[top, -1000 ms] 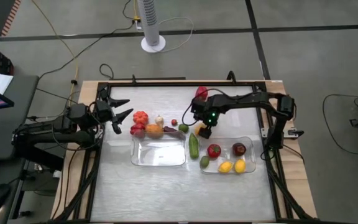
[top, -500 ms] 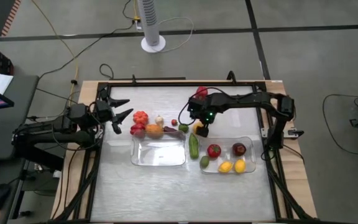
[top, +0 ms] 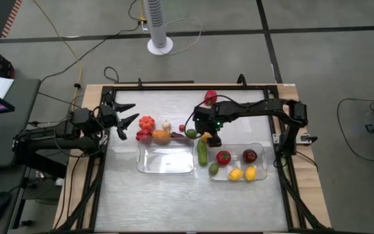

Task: Sort produce into baskets
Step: Put the lemon into the right transparent bin

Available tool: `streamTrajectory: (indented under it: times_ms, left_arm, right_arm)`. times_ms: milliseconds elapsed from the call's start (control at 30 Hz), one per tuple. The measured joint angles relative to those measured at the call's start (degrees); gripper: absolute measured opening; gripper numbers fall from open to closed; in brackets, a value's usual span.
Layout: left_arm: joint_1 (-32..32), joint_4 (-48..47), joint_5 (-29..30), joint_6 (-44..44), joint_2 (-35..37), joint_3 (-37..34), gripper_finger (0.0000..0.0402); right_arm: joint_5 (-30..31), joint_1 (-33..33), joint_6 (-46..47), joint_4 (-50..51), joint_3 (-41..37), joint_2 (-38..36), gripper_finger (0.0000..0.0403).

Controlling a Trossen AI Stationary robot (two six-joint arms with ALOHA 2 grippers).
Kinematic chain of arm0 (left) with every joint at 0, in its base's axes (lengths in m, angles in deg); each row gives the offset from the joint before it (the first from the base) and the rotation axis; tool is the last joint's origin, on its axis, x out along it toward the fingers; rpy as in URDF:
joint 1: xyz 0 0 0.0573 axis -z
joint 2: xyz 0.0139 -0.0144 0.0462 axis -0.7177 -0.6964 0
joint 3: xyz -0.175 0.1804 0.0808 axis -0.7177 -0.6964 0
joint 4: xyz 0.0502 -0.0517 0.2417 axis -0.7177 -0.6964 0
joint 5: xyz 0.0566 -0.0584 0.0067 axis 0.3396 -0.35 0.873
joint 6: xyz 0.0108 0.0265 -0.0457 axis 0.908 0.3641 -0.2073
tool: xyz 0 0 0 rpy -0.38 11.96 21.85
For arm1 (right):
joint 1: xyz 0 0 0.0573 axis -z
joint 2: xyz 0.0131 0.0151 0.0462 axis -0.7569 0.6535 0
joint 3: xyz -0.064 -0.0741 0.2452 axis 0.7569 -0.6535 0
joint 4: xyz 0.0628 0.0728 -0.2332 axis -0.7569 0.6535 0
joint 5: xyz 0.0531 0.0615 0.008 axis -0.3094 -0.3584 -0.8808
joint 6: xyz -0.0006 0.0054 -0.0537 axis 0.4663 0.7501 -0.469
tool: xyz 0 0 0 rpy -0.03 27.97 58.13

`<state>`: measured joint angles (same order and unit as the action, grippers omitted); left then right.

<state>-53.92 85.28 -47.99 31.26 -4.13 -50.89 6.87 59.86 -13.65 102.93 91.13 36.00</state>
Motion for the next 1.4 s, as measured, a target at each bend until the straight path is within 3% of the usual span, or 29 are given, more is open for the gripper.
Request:
streamTrajectory:
  times_ms: [533,900,1400]
  left_arm:
    - [-0.02,0.18,0.00,0.00,-0.02,0.00,0.0192]
    - [-0.02,0.57,0.00,-0.20,-0.17,0.00,0.0192]
    - [-0.02,0.57,0.00,-0.22,-0.16,0.00,0.0192]
  right_arm:
    - [-3.02,1.95,16.25,-2.39,0.00,0.06,0.0384]
    - [-3.08,1.58,19.43,-0.67,0.72,0.08,0.0365]
    - [-3.34,3.28,27.61,6.88,7.88,1.00,0.0356]
